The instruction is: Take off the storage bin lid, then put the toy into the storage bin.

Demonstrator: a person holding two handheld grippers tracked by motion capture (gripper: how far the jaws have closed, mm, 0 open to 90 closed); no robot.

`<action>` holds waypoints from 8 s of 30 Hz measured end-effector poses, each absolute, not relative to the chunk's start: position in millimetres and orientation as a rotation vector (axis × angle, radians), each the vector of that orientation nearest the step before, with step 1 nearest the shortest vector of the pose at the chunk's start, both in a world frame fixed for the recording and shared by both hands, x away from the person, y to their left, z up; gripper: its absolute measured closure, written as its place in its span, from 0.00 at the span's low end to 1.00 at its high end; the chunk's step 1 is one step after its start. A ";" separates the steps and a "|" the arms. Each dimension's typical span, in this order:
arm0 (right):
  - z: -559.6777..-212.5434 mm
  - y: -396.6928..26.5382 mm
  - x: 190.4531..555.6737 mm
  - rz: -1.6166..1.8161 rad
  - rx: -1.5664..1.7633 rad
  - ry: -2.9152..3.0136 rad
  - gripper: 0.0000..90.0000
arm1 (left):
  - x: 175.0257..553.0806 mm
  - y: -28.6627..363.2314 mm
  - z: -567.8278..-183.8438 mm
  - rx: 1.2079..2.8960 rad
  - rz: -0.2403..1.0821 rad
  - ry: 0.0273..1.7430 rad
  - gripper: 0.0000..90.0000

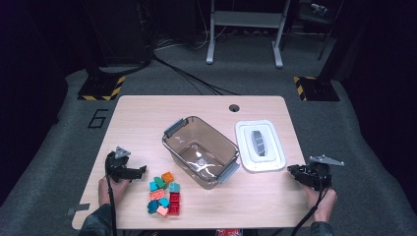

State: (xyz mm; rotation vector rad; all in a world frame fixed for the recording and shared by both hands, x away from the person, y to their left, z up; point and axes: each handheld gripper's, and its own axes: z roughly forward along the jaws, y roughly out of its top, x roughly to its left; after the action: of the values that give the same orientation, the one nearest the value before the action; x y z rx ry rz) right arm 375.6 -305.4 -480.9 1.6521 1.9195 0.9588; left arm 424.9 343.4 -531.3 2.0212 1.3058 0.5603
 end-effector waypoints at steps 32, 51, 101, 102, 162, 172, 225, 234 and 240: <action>-425.0 -239.8 388.8 1.046 1.429 2.010 0.53 | 425.0 343.3 -531.6 2.018 0.564 1.306 0.00; -392.1 -199.4 400.5 1.079 1.293 2.059 0.53 | 424.9 343.3 -531.6 2.018 0.563 1.307 0.00; -371.9 -86.6 431.5 1.097 0.998 2.317 0.53 | 424.9 343.2 -531.6 2.017 0.562 1.308 0.00; -373.5 -86.3 431.3 1.088 0.977 2.325 0.53 | 424.9 343.3 -531.3 2.020 0.557 1.308 0.00; -411.9 -195.9 379.7 1.126 1.212 2.067 0.06 | 424.8 343.2 -531.5 2.018 0.561 1.306 0.01; -469.1 -243.3 374.7 1.027 1.431 2.002 0.01 | 424.9 343.1 -531.6 2.016 0.561 1.306 0.01; -529.6 -257.2 378.6 0.822 1.599 1.938 0.00 | 360.4 322.7 -501.7 1.969 0.471 1.157 0.02; -529.6 -257.2 378.7 0.822 1.598 1.940 0.00 | 342.5 302.7 -489.2 2.014 0.469 1.099 0.04; -529.6 -257.3 378.8 0.823 1.596 1.941 0.00 | 345.0 297.9 -493.7 2.007 0.452 1.108 0.04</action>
State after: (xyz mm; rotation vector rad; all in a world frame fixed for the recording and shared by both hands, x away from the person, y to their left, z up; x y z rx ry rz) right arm 378.8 -257.3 -529.6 1.5956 1.9410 0.8229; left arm 345.0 297.9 -493.7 2.0072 1.1084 0.4522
